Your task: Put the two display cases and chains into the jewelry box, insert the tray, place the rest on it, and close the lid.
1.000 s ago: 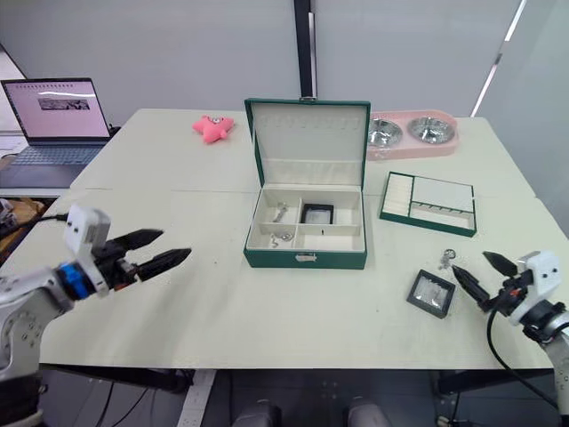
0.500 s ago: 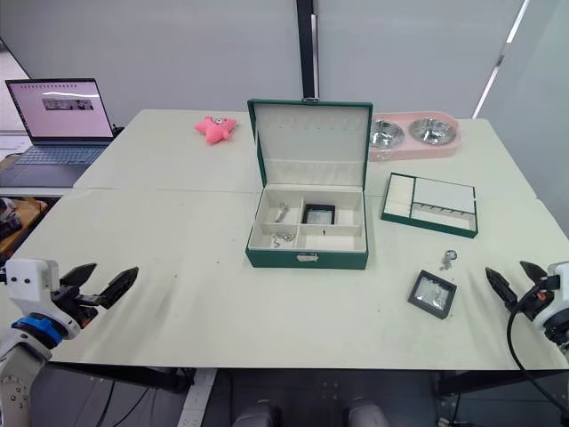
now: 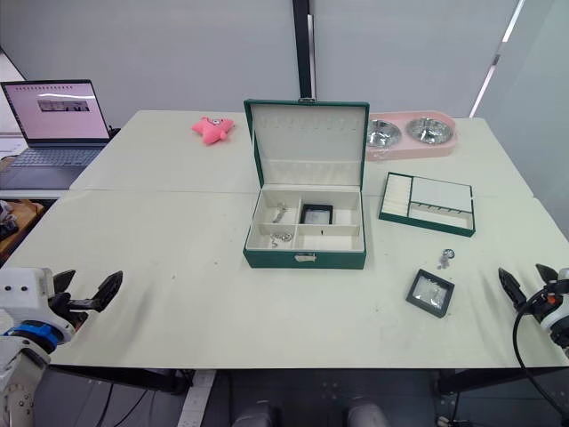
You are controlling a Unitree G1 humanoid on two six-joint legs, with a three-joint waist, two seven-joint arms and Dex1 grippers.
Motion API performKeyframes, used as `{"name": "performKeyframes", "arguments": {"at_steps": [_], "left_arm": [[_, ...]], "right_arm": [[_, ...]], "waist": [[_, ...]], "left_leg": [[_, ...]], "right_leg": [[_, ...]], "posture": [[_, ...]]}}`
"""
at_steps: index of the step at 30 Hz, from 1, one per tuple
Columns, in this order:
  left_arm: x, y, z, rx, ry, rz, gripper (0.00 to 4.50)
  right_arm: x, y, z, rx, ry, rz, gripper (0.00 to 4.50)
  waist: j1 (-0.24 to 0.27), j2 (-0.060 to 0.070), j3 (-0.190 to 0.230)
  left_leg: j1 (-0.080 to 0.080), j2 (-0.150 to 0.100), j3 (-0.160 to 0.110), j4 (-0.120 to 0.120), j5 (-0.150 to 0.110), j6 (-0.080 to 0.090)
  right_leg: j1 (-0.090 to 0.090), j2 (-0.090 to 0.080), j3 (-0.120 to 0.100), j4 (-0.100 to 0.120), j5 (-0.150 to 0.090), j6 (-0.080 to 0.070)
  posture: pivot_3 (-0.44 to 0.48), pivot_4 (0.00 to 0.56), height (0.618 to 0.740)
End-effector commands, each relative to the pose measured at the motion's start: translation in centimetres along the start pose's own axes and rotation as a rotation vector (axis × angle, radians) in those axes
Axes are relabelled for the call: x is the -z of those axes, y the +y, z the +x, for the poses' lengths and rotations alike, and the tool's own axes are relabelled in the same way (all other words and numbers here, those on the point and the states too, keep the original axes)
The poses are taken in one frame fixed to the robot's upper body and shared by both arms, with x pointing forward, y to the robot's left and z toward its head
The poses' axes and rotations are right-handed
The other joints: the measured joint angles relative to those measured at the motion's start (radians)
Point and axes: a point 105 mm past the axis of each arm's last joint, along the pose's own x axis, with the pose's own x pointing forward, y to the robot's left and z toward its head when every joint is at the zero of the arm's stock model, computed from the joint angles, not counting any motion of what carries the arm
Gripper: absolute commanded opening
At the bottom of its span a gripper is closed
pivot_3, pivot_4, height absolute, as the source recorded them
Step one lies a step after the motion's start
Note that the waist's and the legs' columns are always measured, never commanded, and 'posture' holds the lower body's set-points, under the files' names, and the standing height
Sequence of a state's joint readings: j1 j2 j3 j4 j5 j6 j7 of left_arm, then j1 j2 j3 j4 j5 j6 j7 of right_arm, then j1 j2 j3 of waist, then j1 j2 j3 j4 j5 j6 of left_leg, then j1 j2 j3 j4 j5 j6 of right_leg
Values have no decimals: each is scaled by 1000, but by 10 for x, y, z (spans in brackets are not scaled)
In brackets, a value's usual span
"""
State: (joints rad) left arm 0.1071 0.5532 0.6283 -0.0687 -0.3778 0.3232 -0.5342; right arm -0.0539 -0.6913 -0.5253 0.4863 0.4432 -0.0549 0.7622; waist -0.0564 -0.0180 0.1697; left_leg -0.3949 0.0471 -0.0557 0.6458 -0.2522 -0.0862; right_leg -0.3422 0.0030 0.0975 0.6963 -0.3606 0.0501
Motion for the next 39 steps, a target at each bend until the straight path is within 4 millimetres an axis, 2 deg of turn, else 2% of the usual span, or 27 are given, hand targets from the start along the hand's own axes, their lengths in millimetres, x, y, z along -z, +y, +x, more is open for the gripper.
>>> {"name": "performKeyframes", "arguments": {"at_steps": [1,4,10,18,21,24,30,35,39], "left_arm": [[-12,-4,3,15,-51,29,4485],[-12,-8,5,33,-56,28,4485],[-23,-30,10,153,-95,23,4485],[-41,-90,11,514,-111,72,4485],[-43,-124,2,725,-87,139,4485],[-41,-148,-8,870,-70,165,4485],[-37,-193,-22,1143,-80,228,4485],[-33,-220,-25,1306,-115,255,4485],[-27,-235,-31,1405,-137,277,4485]], "right_arm": [[-13,-1,2,2,-49,-24,4500],[-14,0,3,-4,-51,-24,4500],[-24,9,5,-63,-77,-21,4500],[-38,45,8,-309,-33,-50,4500],[-50,63,5,-462,15,-99,4500],[-54,76,0,-567,65,-134,4500],[-49,109,-9,-754,171,-201,4500],[-36,125,-12,-817,234,-267,4500],[-36,138,-13,-830,239,-274,4500]], "waist": [[0,0,0],[0,0,0],[0,0,0],[1,0,0],[1,1,0],[1,1,1],[4,1,1],[7,1,1],[6,1,1]], "left_leg": [[0,0,0,0,0,0],[0,0,0,0,0,0],[0,0,0,0,0,0],[0,0,0,0,0,0],[0,0,0,0,0,0],[0,0,0,0,0,0],[0,0,0,0,0,0],[-1,0,0,0,0,0],[-1,0,0,0,0,0]], "right_leg": [[0,0,0,0,0,0],[0,0,0,0,0,0],[0,0,0,0,0,0],[0,0,0,0,0,0],[0,0,0,0,0,0],[0,0,0,0,0,0],[0,1,0,-1,0,0],[0,1,0,-2,0,0],[0,1,0,-2,0,0]], "posture": [[0,150,740],[0,150,740],[0,150,740],[0,150,740],[0,150,740],[0,150,740],[0,150,740],[0,150,740],[0,150,740]]}}
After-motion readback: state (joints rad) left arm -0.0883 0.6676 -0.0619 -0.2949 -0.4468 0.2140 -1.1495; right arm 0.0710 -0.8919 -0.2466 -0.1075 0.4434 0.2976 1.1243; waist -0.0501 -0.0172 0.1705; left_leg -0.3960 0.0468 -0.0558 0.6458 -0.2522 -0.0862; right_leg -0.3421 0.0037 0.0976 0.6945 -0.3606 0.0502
